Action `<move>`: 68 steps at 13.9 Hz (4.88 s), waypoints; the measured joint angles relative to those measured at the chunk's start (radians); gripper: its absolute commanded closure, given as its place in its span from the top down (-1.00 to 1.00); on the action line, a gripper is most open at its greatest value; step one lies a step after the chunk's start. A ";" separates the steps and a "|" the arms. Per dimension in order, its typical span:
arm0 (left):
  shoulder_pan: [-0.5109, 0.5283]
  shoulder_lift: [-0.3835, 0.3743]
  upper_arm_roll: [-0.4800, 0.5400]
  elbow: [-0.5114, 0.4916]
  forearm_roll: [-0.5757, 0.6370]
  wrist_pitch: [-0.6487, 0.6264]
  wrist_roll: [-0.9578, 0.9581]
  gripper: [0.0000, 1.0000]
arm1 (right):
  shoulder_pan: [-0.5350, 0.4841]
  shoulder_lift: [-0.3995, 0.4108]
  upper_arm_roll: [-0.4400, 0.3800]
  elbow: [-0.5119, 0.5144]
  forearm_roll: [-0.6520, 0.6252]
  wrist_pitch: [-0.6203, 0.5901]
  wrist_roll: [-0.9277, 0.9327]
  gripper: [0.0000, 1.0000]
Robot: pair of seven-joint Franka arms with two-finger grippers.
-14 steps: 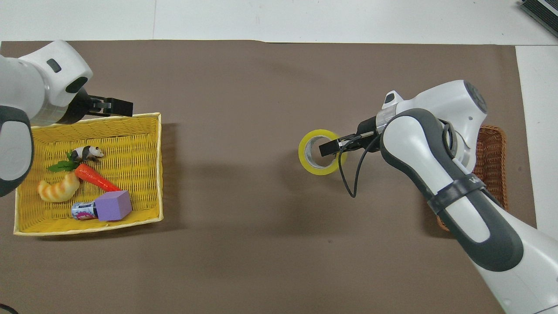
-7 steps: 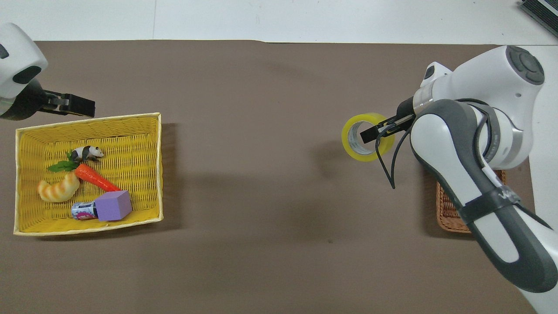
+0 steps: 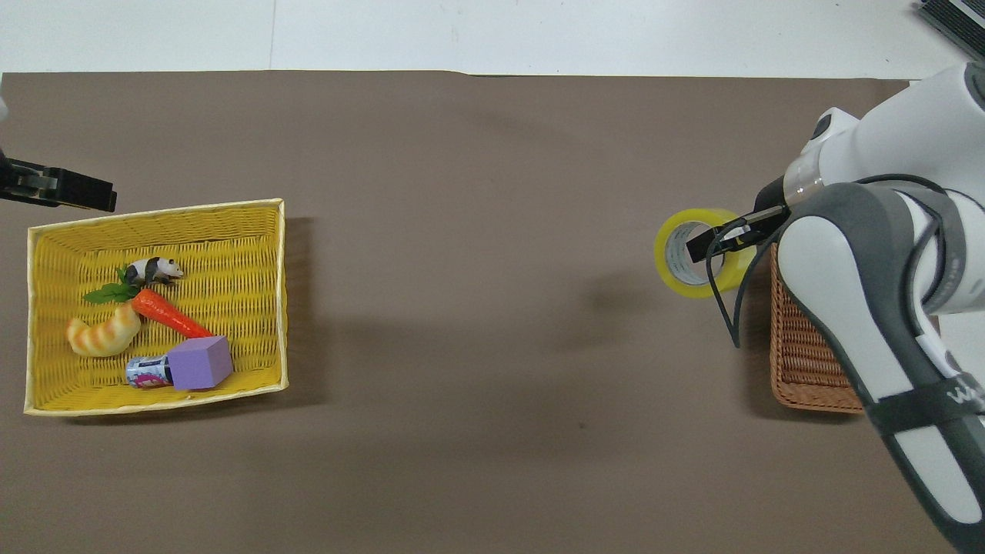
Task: Move tape to another basket
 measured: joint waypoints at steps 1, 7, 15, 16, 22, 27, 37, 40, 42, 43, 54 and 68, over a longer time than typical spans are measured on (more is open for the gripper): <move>0.001 -0.003 0.000 0.000 0.000 -0.003 0.000 1.00 | 0.006 -0.015 0.006 0.000 -0.026 -0.013 0.052 -1.00; 0.028 -0.007 0.000 0.000 0.000 -0.015 0.002 1.00 | -0.016 -0.050 -0.007 0.000 -0.117 -0.093 0.110 -1.00; 0.028 -0.013 0.000 -0.007 0.000 -0.023 0.002 1.00 | -0.192 -0.094 -0.010 -0.097 -0.233 -0.100 -0.020 -1.00; 0.029 -0.014 0.000 -0.010 0.000 -0.023 0.002 1.00 | -0.213 -0.101 -0.011 -0.133 -0.249 -0.067 -0.036 -1.00; 0.030 -0.022 0.000 -0.015 0.000 -0.024 0.002 1.00 | -0.310 -0.100 -0.011 -0.360 -0.307 0.194 -0.105 -1.00; 0.031 -0.023 0.000 -0.016 0.000 -0.028 0.002 1.00 | -0.323 -0.109 -0.009 -0.475 -0.335 0.358 -0.119 -0.93; 0.031 -0.023 0.000 -0.016 0.000 -0.031 0.002 1.00 | -0.335 -0.109 -0.009 -0.526 -0.393 0.445 -0.121 0.98; 0.031 -0.023 0.000 -0.016 0.000 -0.031 0.002 1.00 | -0.335 -0.109 -0.009 -0.528 -0.394 0.445 -0.126 1.00; 0.032 -0.023 0.000 -0.016 0.000 -0.031 0.002 1.00 | -0.335 -0.109 -0.009 -0.524 -0.394 0.445 -0.156 1.00; 0.033 -0.023 0.000 -0.016 0.000 -0.031 0.002 1.00 | -0.336 -0.108 -0.009 -0.517 -0.394 0.445 -0.166 1.00; 0.034 -0.023 -0.001 -0.016 0.000 -0.032 0.002 1.00 | -0.277 -0.103 0.012 -0.319 -0.393 0.356 -0.177 1.00; 0.034 -0.023 -0.002 -0.019 0.000 -0.032 0.002 1.00 | -0.139 -0.097 0.015 -0.119 -0.273 0.125 0.002 1.00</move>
